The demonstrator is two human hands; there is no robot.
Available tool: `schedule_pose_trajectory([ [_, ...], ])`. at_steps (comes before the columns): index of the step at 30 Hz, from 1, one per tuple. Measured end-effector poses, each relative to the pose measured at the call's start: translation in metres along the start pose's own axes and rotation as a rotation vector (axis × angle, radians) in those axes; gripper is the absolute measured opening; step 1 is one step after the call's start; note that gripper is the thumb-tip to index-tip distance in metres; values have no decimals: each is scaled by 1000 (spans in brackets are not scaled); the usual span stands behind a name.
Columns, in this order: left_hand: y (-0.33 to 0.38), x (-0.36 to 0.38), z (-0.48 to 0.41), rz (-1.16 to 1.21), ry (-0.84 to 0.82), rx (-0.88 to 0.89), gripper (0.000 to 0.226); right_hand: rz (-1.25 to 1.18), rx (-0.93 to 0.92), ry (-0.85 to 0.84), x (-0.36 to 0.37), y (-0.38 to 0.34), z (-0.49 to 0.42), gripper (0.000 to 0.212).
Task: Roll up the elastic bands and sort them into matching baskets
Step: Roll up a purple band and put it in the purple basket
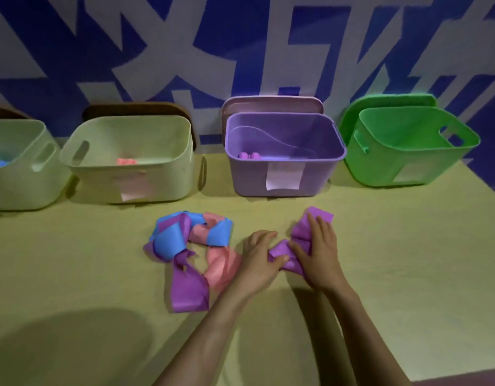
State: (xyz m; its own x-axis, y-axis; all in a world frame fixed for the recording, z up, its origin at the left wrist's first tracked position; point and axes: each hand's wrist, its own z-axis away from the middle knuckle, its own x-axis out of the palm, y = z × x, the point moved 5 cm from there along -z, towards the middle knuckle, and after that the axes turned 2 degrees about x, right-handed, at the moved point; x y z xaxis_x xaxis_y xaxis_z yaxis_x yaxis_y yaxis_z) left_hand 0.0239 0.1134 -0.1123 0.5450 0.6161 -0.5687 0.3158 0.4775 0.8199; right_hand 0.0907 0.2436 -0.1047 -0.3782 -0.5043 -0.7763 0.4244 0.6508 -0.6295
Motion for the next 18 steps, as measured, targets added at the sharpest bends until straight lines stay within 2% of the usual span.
schedule_pose_trajectory([
  [2,0,7,3,-100,121,64,34,-1,-21,67,7,10,2,58],
  [4,-1,9,6,-81,226,99,24,-57,-71,161,7,11,2,38],
  [6,1,9,8,-61,282,125,16,-212,-40,213,1,12,4,19],
  [8,3,3,8,35,296,86,3,-390,41,187,-4,14,7,8],
  [10,3,-9,11,247,332,5,7,-567,94,157,-9,10,12,12],
  [13,3,-30,16,545,408,-63,14,-590,42,197,-31,-10,17,16],
  [15,10,-46,19,585,431,-46,14,-631,-10,207,-49,-31,15,17],
  [18,24,-72,25,512,405,-19,10,-693,-123,192,-74,-71,9,26],
])
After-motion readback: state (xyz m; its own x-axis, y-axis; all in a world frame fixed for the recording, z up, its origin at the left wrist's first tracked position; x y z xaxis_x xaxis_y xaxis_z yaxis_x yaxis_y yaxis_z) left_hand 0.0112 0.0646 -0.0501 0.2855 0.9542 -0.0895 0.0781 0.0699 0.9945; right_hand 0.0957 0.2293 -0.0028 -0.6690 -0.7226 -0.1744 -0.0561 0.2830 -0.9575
